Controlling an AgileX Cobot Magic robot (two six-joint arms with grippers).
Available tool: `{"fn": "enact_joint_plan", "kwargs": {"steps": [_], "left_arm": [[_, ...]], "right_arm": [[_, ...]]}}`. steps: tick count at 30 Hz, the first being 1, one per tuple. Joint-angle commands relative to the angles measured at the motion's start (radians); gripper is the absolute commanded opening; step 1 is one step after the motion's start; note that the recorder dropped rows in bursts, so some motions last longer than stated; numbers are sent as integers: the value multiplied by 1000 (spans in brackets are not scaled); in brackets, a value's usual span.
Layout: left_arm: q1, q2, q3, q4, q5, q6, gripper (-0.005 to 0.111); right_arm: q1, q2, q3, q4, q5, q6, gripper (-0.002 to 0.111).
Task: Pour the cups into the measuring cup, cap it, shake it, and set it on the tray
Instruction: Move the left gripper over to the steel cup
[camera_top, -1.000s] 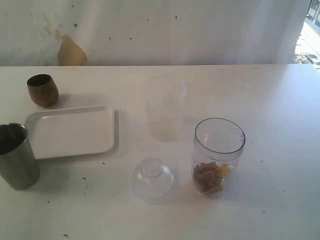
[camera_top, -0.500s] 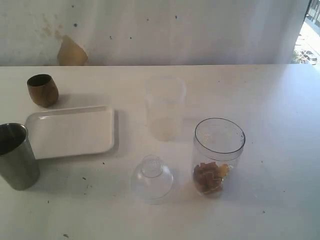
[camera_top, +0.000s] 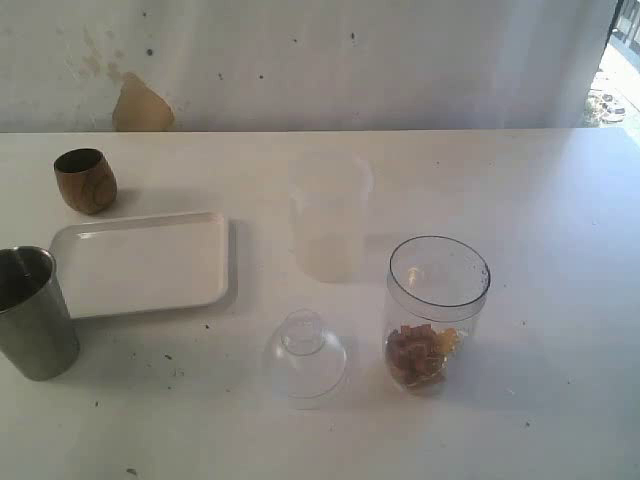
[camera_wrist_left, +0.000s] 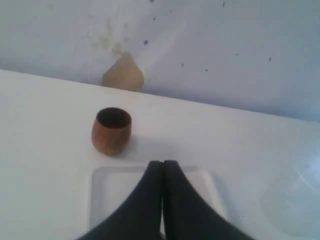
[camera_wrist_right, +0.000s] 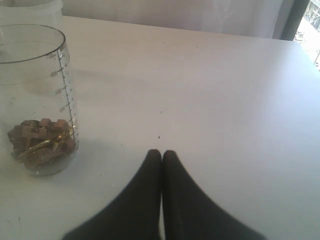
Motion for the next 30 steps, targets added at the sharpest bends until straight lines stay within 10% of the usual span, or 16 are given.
{"fn": "enact_joint_plan", "kwargs": {"steps": [1,6,18,30], "left_arm": [[-1,-5,62,-71,60,29,25],[-1,-5,62,-43,111,111,105],[-1,-10,175,87,163,98,105],[-1,-8,328,-95,29,296,105]], "right_arm": [[0,-4,1,-2,-13,3,0],[0,-4,1,-2,-13,3,0],[0,-4,1,-2,-13,3,0],[0,-4,1,-2,-13,3,0]]}}
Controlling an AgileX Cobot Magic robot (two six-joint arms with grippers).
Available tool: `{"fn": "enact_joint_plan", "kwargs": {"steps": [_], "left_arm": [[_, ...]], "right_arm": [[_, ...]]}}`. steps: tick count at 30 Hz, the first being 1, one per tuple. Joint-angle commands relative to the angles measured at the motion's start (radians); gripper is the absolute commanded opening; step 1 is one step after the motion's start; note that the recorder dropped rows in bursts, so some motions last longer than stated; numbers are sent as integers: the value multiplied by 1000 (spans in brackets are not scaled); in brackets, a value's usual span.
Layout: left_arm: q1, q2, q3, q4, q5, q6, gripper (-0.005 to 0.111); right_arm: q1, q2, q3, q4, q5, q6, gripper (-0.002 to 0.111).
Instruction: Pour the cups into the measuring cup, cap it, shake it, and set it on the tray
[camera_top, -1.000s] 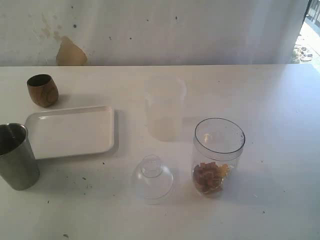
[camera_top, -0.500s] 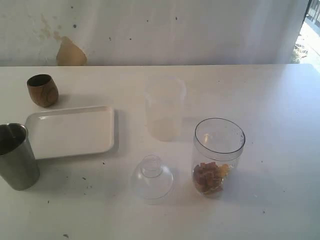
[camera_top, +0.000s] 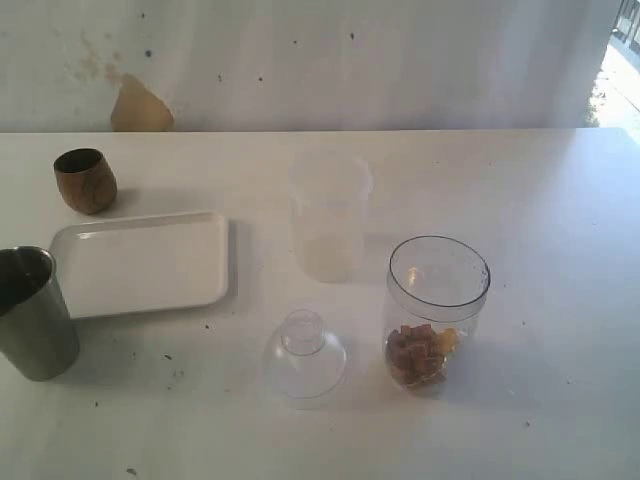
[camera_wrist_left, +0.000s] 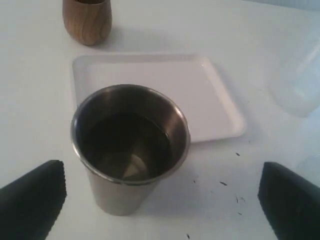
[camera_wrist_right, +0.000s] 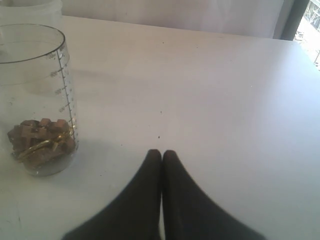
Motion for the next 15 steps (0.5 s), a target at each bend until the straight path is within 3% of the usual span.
{"fn": "enact_joint_plan", "kwargs": {"steps": [1,7,9,13,15], "left_arm": [[0,-7,35,-66,-23,52,105],[0,-7,100,-214,102,448,105],[0,-7,118,-261,114,499,105],[0,-7,149,-449,-45,518,105],[0,-7,170,-450,-133,500,105]], "right_arm": [[0,-4,1,-2,-13,3,0],[0,-4,1,-2,-13,3,0],[0,-4,1,-2,-13,3,0],[0,-4,1,-2,-13,3,0],[0,-4,1,-2,-13,3,0]]}}
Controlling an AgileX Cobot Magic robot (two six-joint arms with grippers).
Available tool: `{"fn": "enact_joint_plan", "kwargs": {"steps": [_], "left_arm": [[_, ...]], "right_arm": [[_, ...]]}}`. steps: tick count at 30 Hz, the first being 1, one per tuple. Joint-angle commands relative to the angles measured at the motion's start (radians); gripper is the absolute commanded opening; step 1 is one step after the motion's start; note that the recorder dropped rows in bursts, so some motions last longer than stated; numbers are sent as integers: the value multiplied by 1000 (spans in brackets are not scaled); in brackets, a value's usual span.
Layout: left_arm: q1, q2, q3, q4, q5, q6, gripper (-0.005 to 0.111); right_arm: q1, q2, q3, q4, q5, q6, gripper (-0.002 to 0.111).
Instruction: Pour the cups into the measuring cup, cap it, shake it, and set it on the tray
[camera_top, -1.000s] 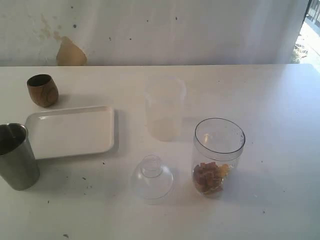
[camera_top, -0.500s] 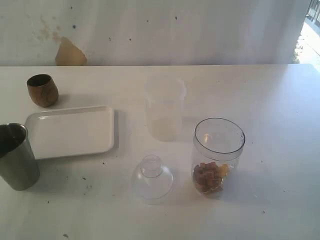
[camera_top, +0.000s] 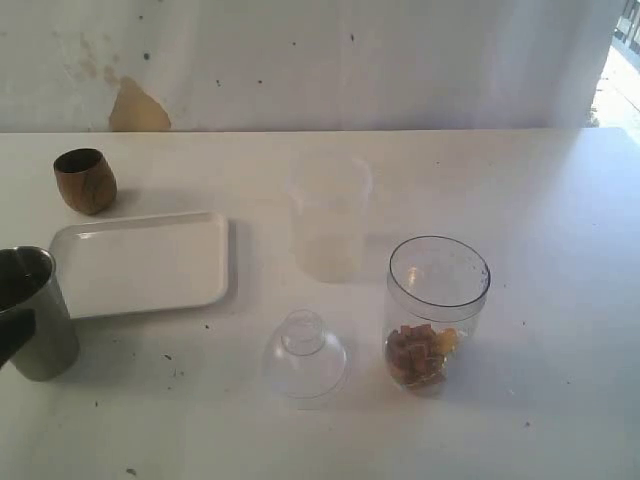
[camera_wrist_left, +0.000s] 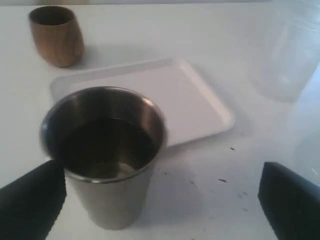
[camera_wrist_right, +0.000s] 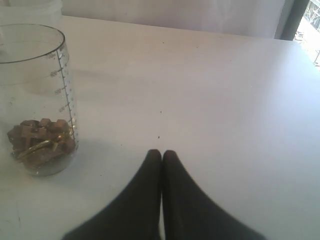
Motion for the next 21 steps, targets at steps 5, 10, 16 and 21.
{"fn": "enact_joint_plan", "kwargs": {"steps": [5,10,16,21], "left_arm": [[0,-6,45,-104,-176,5,105],[0,70,36,-104,-77,64,105],[0,203,33,-104,-67,270,105],[0,255,12,-104,-76,280,105]], "right_arm": [[0,-4,1,-2,-13,3,0],[0,-4,1,-2,-13,3,0],[0,-4,1,-2,-13,3,0],[0,-4,1,-2,-13,3,0]]}}
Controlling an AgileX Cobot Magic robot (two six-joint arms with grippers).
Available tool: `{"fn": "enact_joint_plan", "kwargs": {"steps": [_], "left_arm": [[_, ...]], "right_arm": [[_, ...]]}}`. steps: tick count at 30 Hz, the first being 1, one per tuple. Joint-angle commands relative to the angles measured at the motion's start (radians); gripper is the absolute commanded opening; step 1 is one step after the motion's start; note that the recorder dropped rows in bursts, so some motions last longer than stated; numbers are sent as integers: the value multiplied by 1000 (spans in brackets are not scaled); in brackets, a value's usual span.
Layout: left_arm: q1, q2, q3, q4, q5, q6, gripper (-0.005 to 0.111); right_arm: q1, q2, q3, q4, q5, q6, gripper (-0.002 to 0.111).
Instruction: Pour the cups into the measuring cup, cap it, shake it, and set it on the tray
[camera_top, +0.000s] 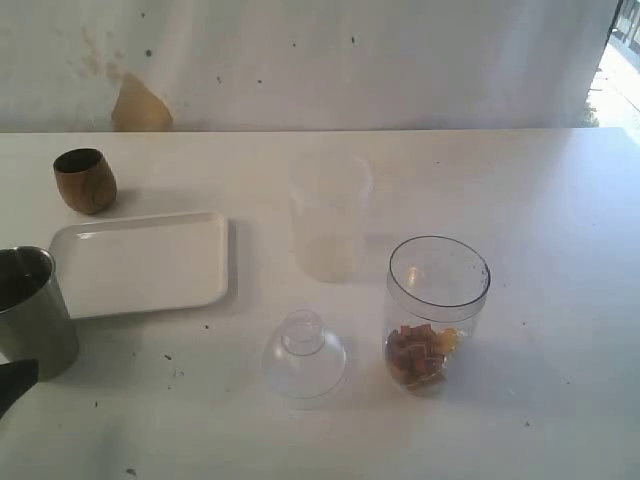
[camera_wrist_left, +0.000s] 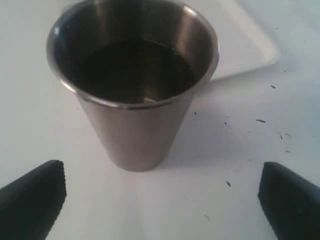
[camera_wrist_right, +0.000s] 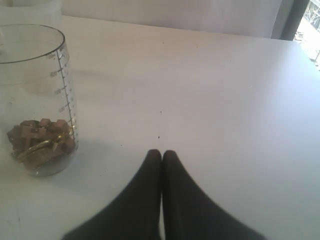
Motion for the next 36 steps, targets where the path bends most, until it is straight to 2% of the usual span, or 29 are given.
{"fn": "enact_joint_plan", "kwargs": {"steps": [1,15,26,28,33,36], "left_arm": [[0,43,-29,-15,-11,22,105],[0,235,-102,-15,46,22,105],[0,238,-108,-15,53,22,105],[0,238,-108,-15,90,22,105],[0,238,-110,-13,50,22,105],[0,238,-147,89,36,22,105]], "right_arm": [[0,-4,1,-2,-13,3,0],[0,-4,1,-2,-13,3,0],[0,-4,1,-2,-13,3,0],[0,-4,1,-2,-13,3,0],[0,-4,1,-2,-13,3,0],[0,-4,1,-2,-13,3,0]]}}
